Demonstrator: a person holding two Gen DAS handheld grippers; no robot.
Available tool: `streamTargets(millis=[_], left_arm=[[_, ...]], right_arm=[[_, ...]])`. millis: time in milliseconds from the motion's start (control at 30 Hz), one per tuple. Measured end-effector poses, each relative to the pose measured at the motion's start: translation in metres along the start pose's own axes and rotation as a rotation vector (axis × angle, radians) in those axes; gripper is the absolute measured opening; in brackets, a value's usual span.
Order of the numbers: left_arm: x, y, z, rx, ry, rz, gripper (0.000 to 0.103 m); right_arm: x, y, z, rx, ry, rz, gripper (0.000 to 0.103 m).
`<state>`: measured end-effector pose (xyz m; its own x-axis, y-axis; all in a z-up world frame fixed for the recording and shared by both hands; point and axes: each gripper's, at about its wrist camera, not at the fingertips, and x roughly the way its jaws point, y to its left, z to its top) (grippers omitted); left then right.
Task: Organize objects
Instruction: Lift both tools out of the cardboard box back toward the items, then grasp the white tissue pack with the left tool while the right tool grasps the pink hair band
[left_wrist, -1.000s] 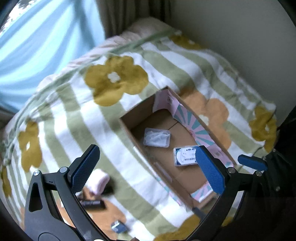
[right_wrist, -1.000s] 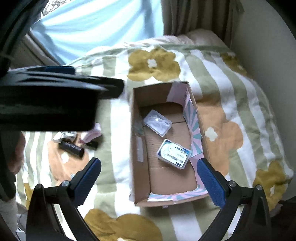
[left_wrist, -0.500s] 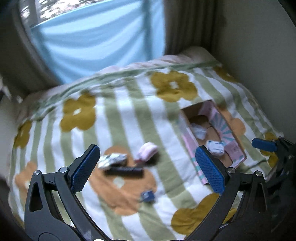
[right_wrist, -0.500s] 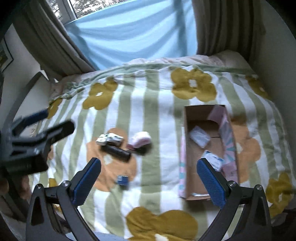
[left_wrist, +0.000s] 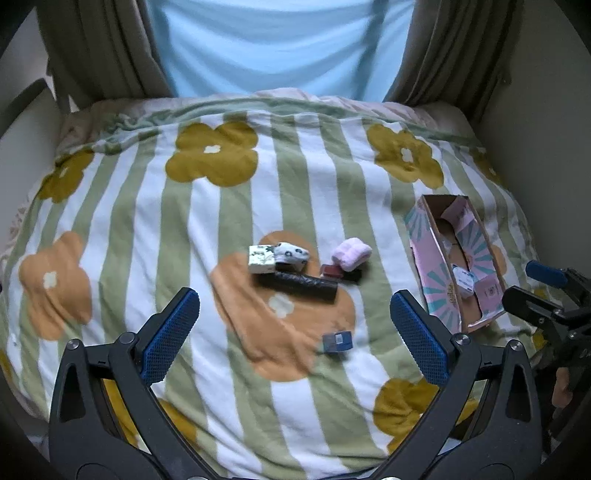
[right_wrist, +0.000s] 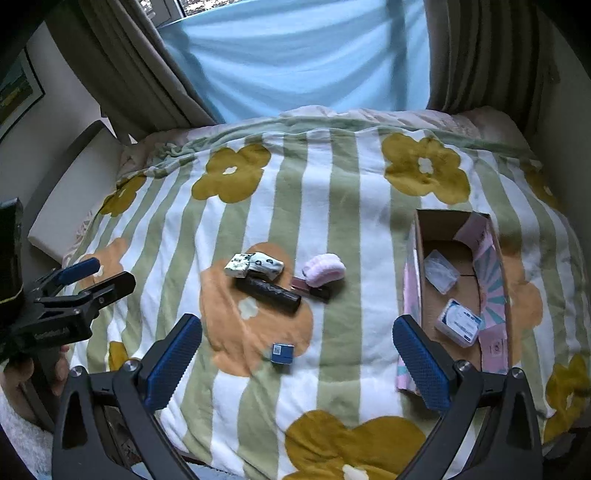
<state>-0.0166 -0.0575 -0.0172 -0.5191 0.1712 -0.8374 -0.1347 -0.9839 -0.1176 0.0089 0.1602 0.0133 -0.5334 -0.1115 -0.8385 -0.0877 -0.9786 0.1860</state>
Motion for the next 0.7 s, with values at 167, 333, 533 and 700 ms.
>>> streamTargets(millis=[167,333,533,700], left_arm=[[0.023,0.021,0.013,0.07,0.02,-0.055,0.103],[0.069,0.046,0.027,0.15,0.059,-0.076,0.103],[0.141,0.068,0.031,0.199,0.128,-0.115,0.103],[0.202,0.07,0.029,0.281,0.181,-0.137,0.103]], right_arm=[[0.026,0.008,0.009,-0.024,0.01,0.005,0.103],[0.07,0.006,0.019,0.018,0.033,0.017,0.103],[0.128,0.001,0.027,0.019,0.077,0.0,0.103],[0.177,-0.014,0.032,0.01,0.129,-0.049,0.103]])
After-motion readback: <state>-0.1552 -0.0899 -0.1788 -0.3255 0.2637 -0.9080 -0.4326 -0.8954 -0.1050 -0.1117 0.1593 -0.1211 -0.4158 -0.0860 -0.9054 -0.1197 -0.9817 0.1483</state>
